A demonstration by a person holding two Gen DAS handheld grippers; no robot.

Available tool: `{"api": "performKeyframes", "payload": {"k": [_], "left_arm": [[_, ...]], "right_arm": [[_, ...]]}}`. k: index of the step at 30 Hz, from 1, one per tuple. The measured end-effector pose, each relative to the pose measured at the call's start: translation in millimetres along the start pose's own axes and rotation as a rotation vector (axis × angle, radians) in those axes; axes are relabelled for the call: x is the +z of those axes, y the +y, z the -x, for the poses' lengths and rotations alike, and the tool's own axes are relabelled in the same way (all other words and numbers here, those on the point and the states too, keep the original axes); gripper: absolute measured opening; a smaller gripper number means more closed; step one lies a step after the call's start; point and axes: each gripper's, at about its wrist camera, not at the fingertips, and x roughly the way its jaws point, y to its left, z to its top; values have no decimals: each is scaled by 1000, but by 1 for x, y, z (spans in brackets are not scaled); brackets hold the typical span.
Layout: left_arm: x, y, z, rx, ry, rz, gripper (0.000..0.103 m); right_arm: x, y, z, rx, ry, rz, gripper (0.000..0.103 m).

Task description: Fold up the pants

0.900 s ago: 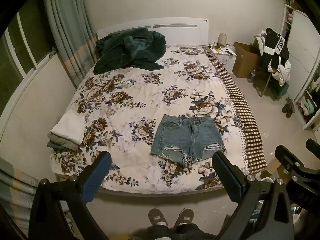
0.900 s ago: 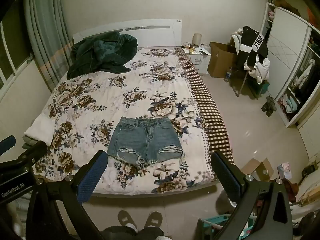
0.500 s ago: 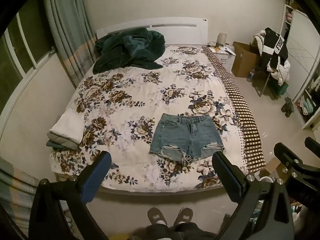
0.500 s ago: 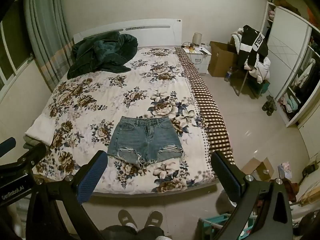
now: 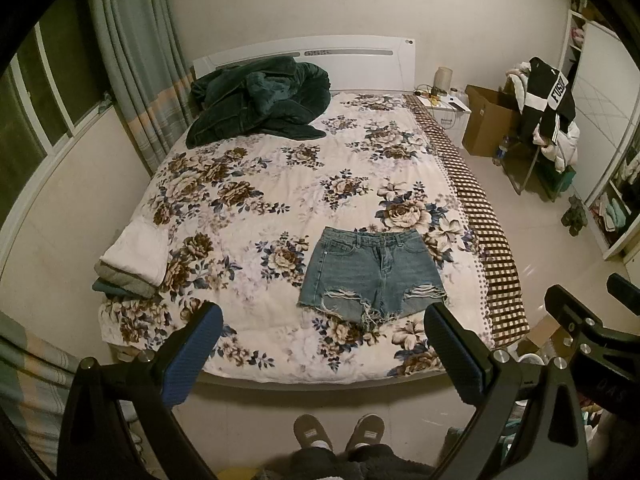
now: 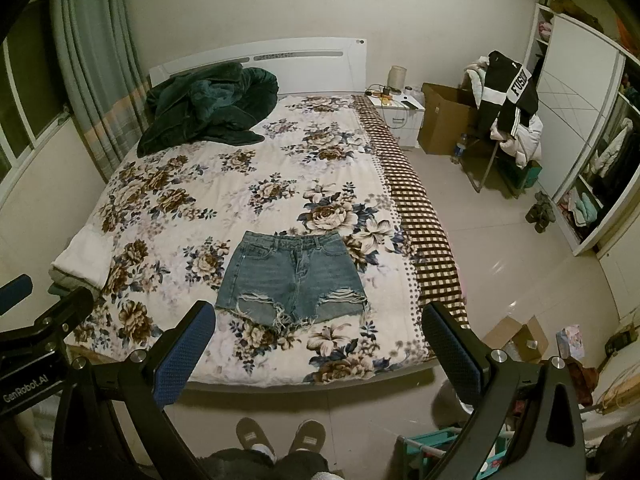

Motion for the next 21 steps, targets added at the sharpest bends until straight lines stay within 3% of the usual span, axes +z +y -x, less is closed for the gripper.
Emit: {"api": "performKeyframes", "payload": {"k": [21], "left_arm": [[-1, 1, 0, -3, -5, 1, 103]], "right_arm": [[1, -1, 4, -1, -3, 1, 103]]}}
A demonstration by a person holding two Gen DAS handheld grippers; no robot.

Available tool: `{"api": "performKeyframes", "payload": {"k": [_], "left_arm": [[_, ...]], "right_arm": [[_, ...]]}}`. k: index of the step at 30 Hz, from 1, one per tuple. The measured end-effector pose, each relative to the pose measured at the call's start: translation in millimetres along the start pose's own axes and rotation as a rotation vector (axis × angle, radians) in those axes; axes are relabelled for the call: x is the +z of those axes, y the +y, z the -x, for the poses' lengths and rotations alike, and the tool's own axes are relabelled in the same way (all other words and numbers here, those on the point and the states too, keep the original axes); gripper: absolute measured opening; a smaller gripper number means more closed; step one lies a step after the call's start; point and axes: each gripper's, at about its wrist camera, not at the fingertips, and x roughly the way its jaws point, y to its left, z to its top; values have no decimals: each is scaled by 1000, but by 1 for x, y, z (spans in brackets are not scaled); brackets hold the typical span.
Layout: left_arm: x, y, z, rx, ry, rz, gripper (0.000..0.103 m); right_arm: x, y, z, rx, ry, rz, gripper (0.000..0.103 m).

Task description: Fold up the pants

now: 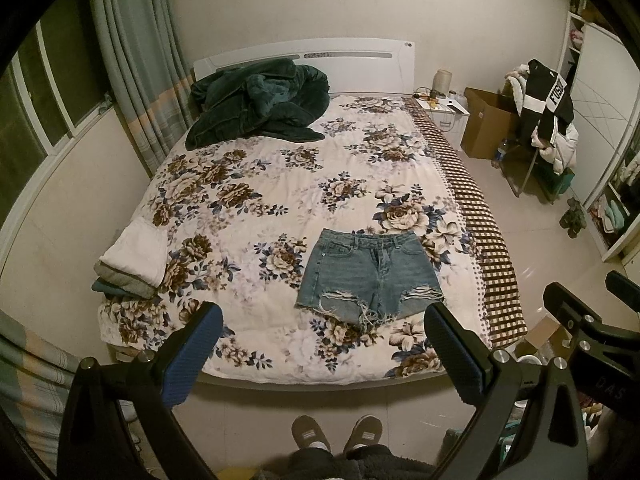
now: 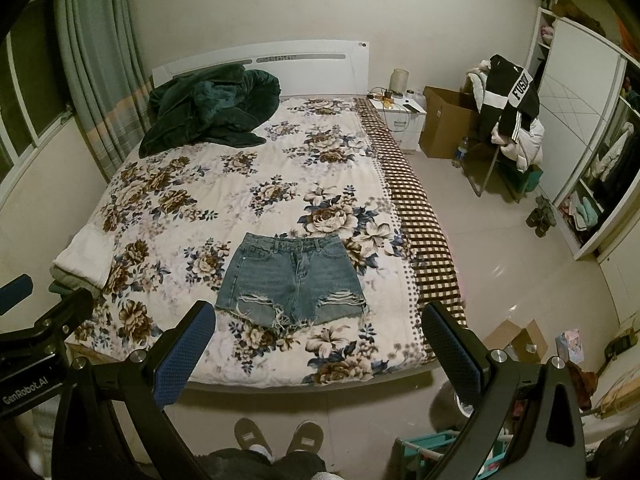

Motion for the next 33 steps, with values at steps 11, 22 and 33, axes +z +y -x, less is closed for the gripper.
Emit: {"api": "performKeyframes", "payload": {"k": [11, 22, 33], "left_arm": [[-3, -11, 7, -3, -3, 0, 103], [1, -21, 12, -6, -5, -1, 103], [35, -36, 25, -8, -16, 2, 103]], "right_arm": [[1, 0, 1, -1, -2, 0, 103], [1, -1, 2, 1, -2, -4, 103], [-1, -2, 5, 0, -3, -5, 103]]}}
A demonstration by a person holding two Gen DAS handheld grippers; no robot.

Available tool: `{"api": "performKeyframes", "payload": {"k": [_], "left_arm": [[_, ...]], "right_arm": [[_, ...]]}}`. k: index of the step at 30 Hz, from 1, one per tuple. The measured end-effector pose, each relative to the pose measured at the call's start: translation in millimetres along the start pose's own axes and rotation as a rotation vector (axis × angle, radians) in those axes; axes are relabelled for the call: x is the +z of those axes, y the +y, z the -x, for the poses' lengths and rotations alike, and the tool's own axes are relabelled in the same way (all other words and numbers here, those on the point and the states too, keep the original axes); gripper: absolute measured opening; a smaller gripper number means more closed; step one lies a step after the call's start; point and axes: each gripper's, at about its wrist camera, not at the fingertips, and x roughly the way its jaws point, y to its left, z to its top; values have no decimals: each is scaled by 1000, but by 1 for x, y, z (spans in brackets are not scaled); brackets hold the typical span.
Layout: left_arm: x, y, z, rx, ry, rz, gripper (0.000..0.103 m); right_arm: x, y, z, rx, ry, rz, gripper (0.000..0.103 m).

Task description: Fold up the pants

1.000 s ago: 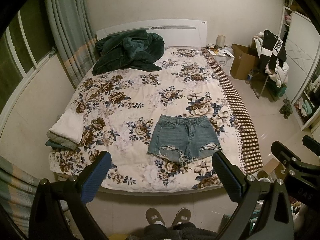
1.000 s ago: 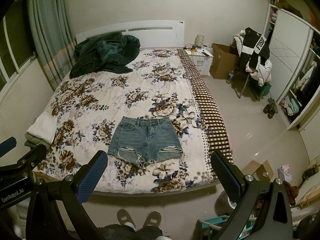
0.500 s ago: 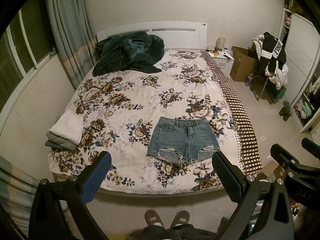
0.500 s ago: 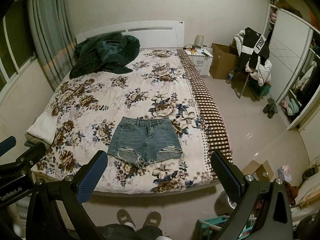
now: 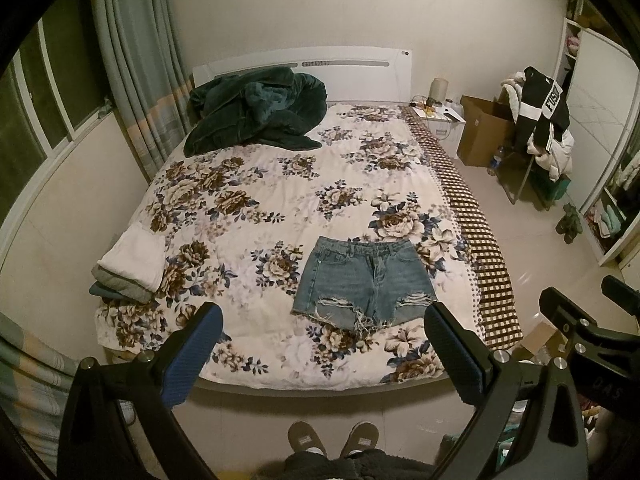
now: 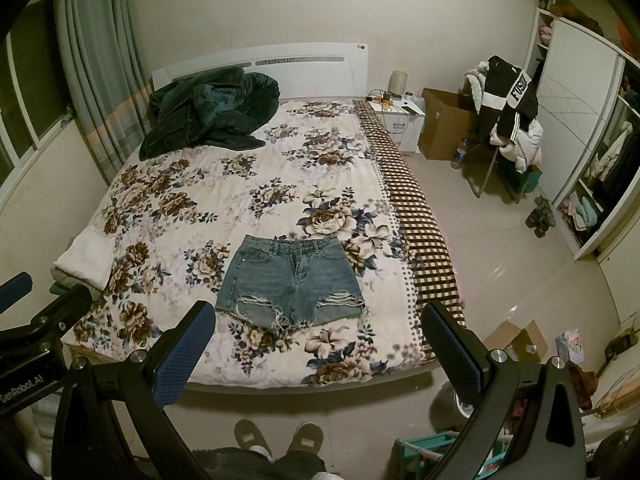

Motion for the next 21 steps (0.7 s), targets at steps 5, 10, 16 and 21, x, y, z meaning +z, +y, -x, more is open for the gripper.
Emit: {"api": "performKeyframes", "payload": {"k": [5, 10, 16, 21], "left_arm": [[1, -1, -1, -4, 2, 1, 103], [0, 0, -7, -9, 4, -1, 103], [-8, 6, -19, -3, -8, -6, 103], [-9, 24, -58, -5, -2, -17, 103]], "right_arm": [[-1, 0, -2, -2, 0, -1, 103], [1, -2, 0, -4, 8, -7, 103], [4, 3, -9, -8, 34, -35, 103], [4, 8, -41, -16, 46, -66, 103]]}}
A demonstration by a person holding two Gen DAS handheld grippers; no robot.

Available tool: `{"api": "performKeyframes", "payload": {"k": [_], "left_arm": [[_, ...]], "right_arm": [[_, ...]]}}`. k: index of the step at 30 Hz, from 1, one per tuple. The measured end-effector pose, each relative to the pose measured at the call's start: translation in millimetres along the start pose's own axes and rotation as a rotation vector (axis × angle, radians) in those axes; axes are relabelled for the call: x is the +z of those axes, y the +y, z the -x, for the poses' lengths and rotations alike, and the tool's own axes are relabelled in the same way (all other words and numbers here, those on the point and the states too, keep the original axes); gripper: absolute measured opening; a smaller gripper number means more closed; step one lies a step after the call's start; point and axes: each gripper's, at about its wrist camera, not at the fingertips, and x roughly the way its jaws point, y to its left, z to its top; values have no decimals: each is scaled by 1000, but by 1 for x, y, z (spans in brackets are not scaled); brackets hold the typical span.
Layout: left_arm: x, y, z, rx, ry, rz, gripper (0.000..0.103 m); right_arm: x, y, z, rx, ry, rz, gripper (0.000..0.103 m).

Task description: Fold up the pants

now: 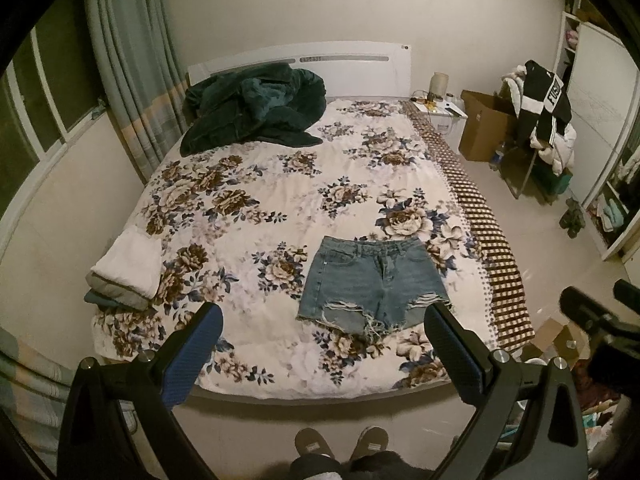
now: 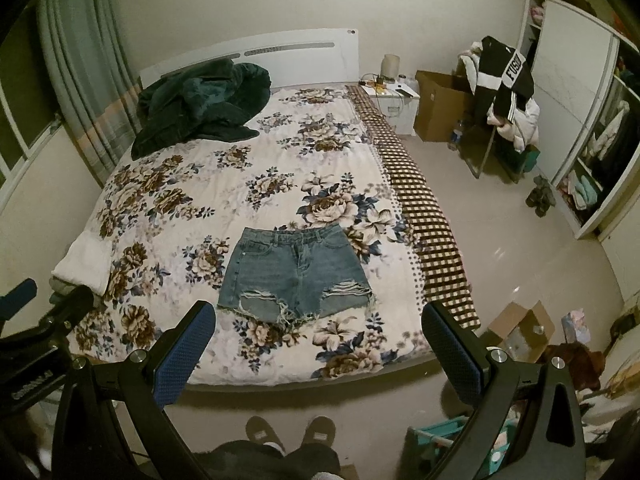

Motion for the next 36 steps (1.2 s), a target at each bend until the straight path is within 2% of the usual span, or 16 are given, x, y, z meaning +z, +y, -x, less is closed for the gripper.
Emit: {"api": "performKeyframes", "payload": {"k": [3, 8, 11, 15, 19, 21, 26, 29, 32, 36], "left_arm": [[3, 8, -27, -11, 14, -9, 103], [10, 8, -88, 35, 59, -6, 103], [11, 1, -125, 51, 111, -1, 103], [18, -24, -183, 84, 172, 13, 103], [22, -65, -249, 118, 238, 56, 103], [18, -91, -286, 112, 280, 81, 103], [-18, -175, -391, 76, 411, 105, 103], [-54, -235, -452, 30, 513, 121, 103], [-78, -287, -498, 9, 568, 113, 103], [-109, -338, -551, 56, 593, 73, 103]], "right_arm": [[6, 6, -26, -23, 0, -5, 103], [22, 7, -97, -70, 44, 17, 103], [34, -6, -149, -52, 97, 12, 103], [54, -31, -227, 12, 182, 4, 103], [83, -70, -320, 61, 229, 30, 103], [98, -96, -372, 78, 255, 42, 103], [120, -172, -493, 99, 330, 34, 103], [119, -222, -557, 84, 388, 42, 103], [112, -255, -608, 72, 441, 65, 103], [103, -275, -674, 111, 506, 115, 103]]}}
